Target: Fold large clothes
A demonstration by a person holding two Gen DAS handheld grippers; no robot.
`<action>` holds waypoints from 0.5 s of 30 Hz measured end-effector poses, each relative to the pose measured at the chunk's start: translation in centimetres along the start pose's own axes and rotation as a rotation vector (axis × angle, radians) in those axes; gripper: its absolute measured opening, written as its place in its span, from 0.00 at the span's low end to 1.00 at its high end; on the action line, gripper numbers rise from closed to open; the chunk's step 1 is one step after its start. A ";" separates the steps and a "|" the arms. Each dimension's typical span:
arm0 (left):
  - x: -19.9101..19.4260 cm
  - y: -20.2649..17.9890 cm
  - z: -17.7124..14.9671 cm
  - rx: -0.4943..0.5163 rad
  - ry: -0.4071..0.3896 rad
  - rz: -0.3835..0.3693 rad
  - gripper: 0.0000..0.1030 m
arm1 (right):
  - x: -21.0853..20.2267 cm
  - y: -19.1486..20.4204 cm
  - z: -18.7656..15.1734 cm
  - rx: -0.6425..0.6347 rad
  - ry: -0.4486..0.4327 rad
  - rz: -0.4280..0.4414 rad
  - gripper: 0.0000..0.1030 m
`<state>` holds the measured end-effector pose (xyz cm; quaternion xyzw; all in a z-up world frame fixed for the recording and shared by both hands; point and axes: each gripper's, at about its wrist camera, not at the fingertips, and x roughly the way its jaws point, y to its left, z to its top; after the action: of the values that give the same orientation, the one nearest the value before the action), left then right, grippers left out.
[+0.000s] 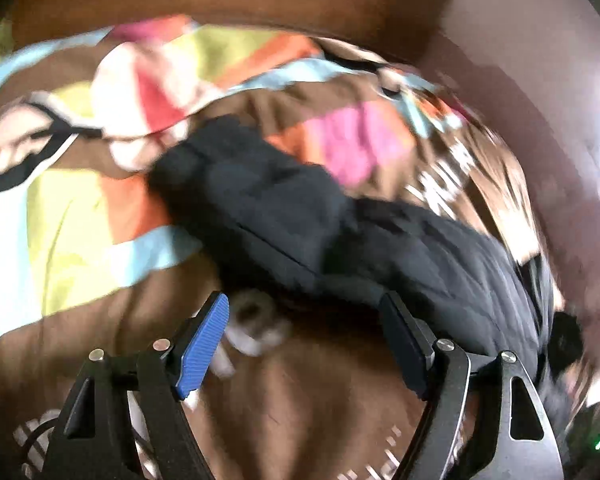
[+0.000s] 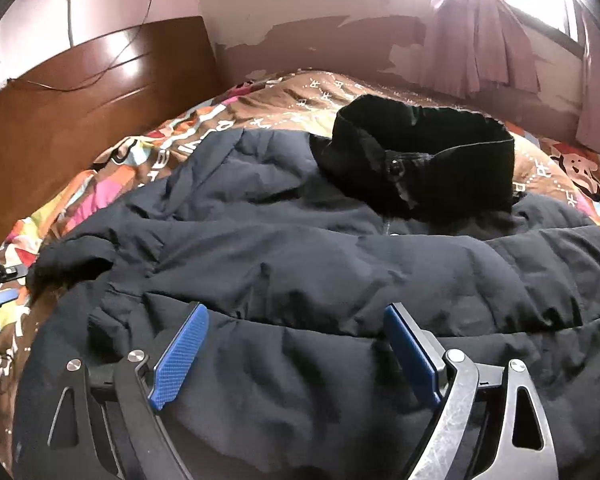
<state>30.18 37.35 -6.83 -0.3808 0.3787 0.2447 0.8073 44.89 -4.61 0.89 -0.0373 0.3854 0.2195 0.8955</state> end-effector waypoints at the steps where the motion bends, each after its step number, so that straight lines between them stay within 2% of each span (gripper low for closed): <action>1: 0.3 0.7 0.5 -0.018 -0.002 -0.004 0.70 | 0.5 0.2 0.0 0.000 0.006 -0.006 0.86; 4: 1.4 2.5 1.9 -0.042 -0.017 -0.022 0.70 | 1.5 0.9 -0.1 -0.019 0.012 -0.036 0.86; 9: 3.7 4.0 2.9 -0.107 0.027 -0.038 0.70 | 3.3 2.1 -0.9 -0.061 0.019 -0.092 0.93; 11: 4.7 4.3 3.4 -0.124 0.049 -0.019 0.68 | 3.9 2.4 -1.8 -0.080 0.009 -0.115 0.96; 12: 4.8 4.3 3.4 -0.122 0.041 -0.001 0.65 | 4.1 2.5 -2.2 -0.084 0.003 -0.123 0.96; 14: 5.0 4.1 3.5 -0.106 0.034 0.020 0.43 | 4.5 2.6 -2.7 -0.091 -0.003 -0.132 0.96; 15: 5.1 3.9 3.6 -0.091 0.028 0.026 0.37 | 4.7 2.6 -2.6 -0.089 -0.003 -0.133 0.96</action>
<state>32.05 43.06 -11.02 -0.4157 0.3831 0.2667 0.7806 44.85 -1.23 -3.98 -0.1023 0.3707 0.1764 0.9061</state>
